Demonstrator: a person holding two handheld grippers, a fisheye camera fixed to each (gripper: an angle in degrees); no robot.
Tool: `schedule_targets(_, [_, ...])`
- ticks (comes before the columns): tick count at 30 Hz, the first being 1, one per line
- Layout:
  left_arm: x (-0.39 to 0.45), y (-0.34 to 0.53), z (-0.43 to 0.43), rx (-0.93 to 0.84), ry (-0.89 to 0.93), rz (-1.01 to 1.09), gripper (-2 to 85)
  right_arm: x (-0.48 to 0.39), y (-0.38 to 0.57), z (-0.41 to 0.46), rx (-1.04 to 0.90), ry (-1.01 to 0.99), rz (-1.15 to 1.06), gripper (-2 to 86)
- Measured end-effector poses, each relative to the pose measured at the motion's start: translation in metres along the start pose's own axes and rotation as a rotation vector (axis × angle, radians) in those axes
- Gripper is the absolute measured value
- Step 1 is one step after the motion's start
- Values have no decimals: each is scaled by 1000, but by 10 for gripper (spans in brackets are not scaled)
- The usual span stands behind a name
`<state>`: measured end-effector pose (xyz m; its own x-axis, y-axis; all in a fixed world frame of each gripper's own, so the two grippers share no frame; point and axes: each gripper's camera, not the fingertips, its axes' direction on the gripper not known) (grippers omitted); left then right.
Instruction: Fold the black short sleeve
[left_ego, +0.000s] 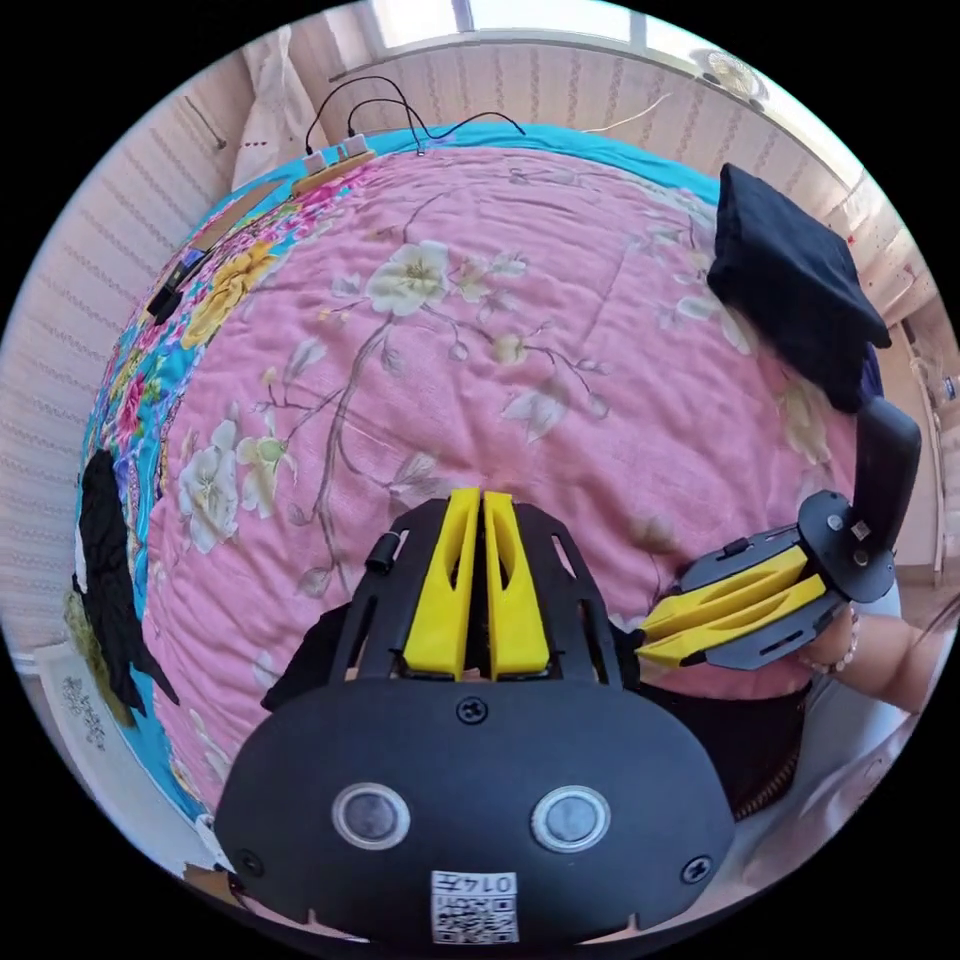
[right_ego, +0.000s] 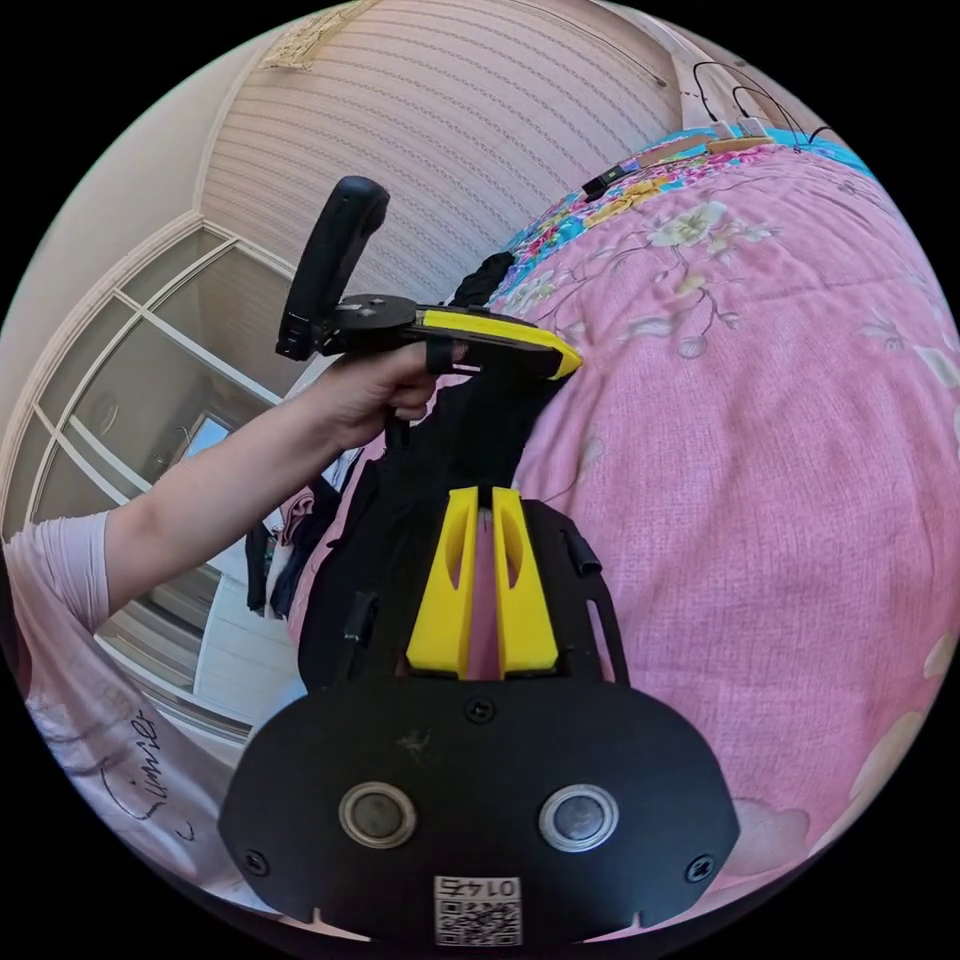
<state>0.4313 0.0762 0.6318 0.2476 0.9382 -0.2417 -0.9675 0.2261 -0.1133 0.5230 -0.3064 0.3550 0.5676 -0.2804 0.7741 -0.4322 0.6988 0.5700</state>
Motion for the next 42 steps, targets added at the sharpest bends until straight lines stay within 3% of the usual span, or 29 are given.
schedule_targets(8, [-24,107,-87,280,-72,-115,-7,-17,5,-12,76,-78,-137,22])
schedule_targets(13, [-26,193,-81,206,-131,-209,-4,-33,6,-1,0,-136,-261,31])
schedule_targets(17, [-46,228,-81,168,8,-299,11,-39,8,0,14,-164,-271,37])
schedule_targets(22, [-67,242,-93,145,24,-314,26,-52,9,9,-20,-139,-278,47])
schedule_targets(28, [-114,232,-90,185,49,-399,46,-88,11,35,-106,93,-334,82])
schedule_targets(33, [-162,226,-72,162,198,-510,55,-102,12,56,-182,204,-338,84])
schedule_targets(37, [-177,234,-73,170,247,-502,-1,-103,14,55,-167,188,-303,29])
schedule_targets(42, [-186,238,-93,279,221,-465,-8,-100,19,38,-27,147,-238,10])
